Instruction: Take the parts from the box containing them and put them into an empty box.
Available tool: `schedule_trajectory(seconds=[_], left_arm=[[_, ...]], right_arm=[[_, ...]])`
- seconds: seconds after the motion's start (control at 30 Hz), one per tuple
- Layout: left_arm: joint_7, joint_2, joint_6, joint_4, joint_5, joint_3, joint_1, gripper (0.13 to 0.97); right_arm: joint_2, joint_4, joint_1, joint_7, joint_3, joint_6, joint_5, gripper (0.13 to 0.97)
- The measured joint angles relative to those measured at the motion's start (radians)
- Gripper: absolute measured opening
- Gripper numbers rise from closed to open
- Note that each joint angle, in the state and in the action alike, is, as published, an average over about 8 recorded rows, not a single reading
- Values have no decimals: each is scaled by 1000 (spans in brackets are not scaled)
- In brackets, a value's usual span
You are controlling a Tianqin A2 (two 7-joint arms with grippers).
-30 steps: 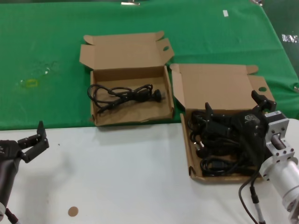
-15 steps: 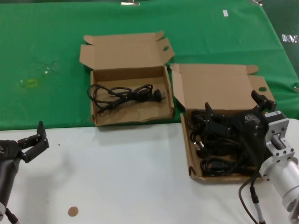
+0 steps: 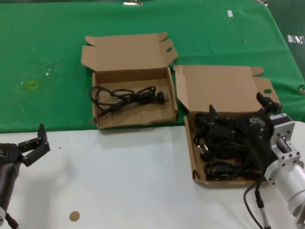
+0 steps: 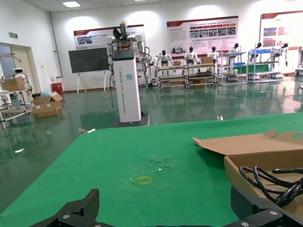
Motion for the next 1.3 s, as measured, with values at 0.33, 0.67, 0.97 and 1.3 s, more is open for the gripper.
schedule_trajectory(seconds=[0.33, 0.67, 0.97, 1.3], left_arm=[[0, 0, 0, 0, 0, 0, 0, 966], [0, 0, 0, 0, 0, 0, 0, 966], [0, 0, 0, 0, 0, 0, 0, 966], [0, 0, 0, 0, 0, 0, 0, 966]], right_arm=[[0, 0, 0, 0, 0, 0, 0, 966], [0, 0, 0, 0, 0, 0, 0, 966], [0, 0, 0, 0, 0, 0, 0, 966], [0, 0, 0, 0, 0, 0, 0, 966]])
